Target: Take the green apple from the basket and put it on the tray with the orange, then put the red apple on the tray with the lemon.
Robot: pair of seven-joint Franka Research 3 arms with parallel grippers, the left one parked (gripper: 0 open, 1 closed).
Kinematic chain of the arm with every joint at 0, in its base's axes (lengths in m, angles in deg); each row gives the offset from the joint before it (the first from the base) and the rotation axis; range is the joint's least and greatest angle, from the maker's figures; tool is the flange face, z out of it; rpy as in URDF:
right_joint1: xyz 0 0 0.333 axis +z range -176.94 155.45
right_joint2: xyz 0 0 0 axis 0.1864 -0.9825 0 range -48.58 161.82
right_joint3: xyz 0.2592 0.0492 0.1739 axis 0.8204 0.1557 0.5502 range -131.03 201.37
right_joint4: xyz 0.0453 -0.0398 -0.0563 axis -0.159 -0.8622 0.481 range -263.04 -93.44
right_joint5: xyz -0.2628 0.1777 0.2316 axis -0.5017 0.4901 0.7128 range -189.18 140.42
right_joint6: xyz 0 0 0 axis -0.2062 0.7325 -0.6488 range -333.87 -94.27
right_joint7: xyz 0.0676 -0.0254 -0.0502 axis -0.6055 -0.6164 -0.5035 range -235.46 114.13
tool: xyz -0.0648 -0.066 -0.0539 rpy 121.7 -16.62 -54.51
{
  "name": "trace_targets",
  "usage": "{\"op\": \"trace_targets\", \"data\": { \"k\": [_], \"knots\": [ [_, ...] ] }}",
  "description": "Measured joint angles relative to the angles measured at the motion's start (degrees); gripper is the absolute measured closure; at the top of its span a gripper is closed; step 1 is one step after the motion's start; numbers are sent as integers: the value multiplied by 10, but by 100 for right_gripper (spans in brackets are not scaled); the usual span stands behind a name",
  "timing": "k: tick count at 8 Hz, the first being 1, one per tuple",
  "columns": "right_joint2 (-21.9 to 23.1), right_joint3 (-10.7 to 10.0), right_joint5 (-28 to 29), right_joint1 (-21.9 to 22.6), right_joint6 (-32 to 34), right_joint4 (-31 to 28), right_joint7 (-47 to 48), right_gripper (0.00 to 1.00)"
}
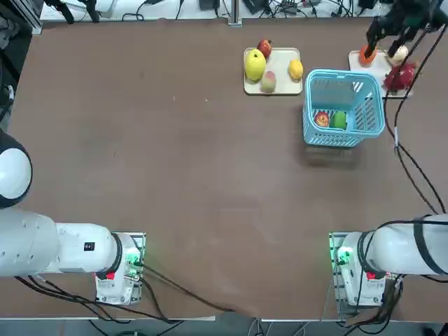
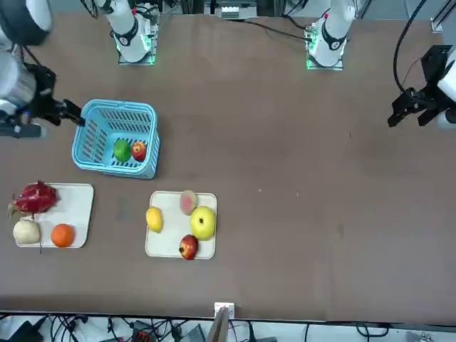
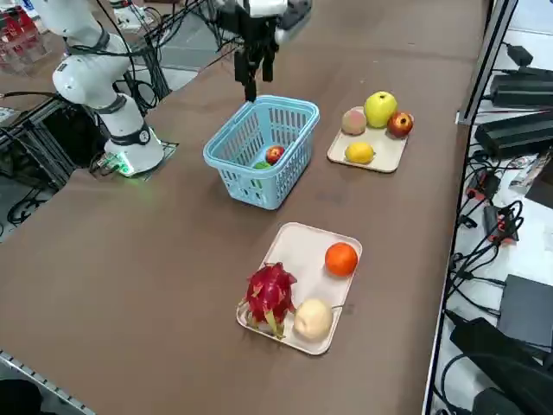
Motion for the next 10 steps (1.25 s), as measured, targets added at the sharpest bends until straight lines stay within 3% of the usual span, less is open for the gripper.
{"op": "trace_targets", "data": {
  "k": [5,8,10],
  "knots": [
    [13,2,0,8,-200,-192,62,0],
    [-7,2,0,14,-323,-267,63,0],
    [-43,2,0,21,-385,-281,63,0]
  ]
}}
